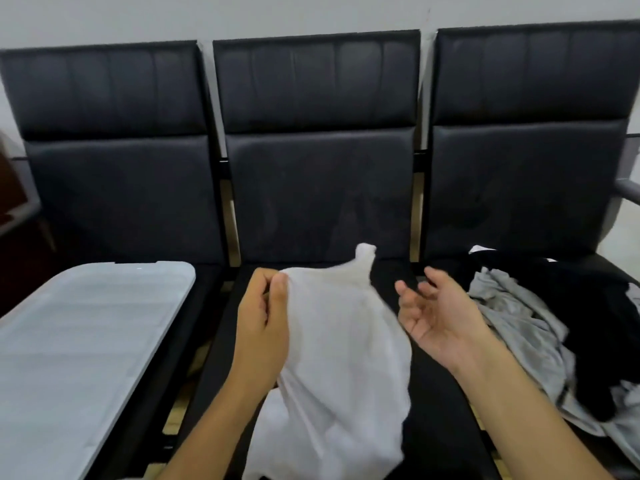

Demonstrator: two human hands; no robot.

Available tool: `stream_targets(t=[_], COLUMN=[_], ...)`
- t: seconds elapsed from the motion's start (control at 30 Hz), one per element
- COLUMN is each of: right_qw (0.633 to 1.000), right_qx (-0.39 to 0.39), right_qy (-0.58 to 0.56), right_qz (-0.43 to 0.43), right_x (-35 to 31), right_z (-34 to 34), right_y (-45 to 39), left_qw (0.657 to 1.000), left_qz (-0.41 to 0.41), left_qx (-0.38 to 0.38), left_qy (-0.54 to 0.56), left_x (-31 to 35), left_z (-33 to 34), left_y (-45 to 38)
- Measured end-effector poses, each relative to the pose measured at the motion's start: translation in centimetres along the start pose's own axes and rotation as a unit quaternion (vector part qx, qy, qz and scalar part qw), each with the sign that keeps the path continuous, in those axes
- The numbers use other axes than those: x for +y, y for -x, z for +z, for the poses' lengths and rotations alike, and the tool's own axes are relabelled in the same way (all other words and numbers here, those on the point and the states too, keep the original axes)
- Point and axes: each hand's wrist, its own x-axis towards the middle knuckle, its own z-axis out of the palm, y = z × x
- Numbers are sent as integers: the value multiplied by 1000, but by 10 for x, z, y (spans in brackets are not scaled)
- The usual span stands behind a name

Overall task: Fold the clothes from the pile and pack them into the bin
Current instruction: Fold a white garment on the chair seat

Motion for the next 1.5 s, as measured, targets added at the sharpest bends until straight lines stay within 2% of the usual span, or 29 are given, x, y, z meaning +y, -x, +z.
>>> stream_targets(t=[0.07, 0.1, 0.13, 0.17, 0.2, 0.23, 0.3, 0.4, 0.43, 0.53, 0.63, 0.73, 0.87, 0.97, 1.03, 1.07, 1.17, 1.3, 1.4, 1.47, 1.5], right_qw=[980, 936, 864, 782, 719, 690, 681, 640, 631, 640, 663, 706, 746, 787, 789, 778, 710, 592, 543, 525, 512], right_qx=[-30, -91, -174, -263, -330, -369, -372, -346, -331, -312, -322, -362, -440, -464, -453, -441, -377, -280, -116, -3, 35], right_qy=[157, 275, 394, 488, 550, 579, 611, 678, 692, 687, 662, 602, 495, 404, 414, 445, 593, 752, 802, 783, 767], right_qz=[-119, -200, -261, -284, -266, -227, -156, -109, -114, -144, -134, -90, -66, -48, -37, -39, -41, -78, -222, -334, -387], right_x=[3, 5, 9, 14, 23, 31, 43, 44, 40, 27, 17, 5, 3, 2, -3, -5, -16, -47, -91, -132, -151], right_z=[7, 11, 15, 18, 23, 26, 26, 17, 13, 6, 6, 7, 14, 17, 16, 12, -2, -9, 12, 37, 50], right_y=[-1, 3, 6, 7, 9, 8, 3, -5, -7, -12, -6, 2, 13, 18, 18, 15, 1, -21, -37, -35, -27], left_qw=[998, 994, 987, 977, 967, 956, 937, 914, 908, 885, 865, 904, 971, 982, 974, 969, 948, 903, 868, 850, 852], left_qz=[18, 29, 33, 31, 21, 7, -37, -112, -123, -124, -96, -28, 13, 46, 70, 77, 93, 117, 161, 222, 243], left_qx=[-55, -103, -157, -209, -254, -292, -342, -388, -402, -404, -357, -233, -122, -76, -72, -74, -93, -154, -179, -157, -133], left_qy=[-13, -13, -4, 11, 27, 41, 62, 44, 1, -197, -339, -357, -204, -165, -202, -224, -289, -383, -435, -451, -444], left_x=[1, 3, 5, 9, 10, 12, 14, 8, 1, -24, -45, -47, -28, -18, -17, -19, -14, 1, 30, 57, 74], left_z=[-3, -5, -7, -9, -13, -18, -30, -52, -59, -76, -85, -85, -83, -88, -100, -109, -138, -157, -148, -136, -131], left_y=[-6, -7, -8, -10, -11, -12, -15, -20, -22, -24, -25, -28, -27, -27, -30, -32, -46, -86, -140, -181, -197])
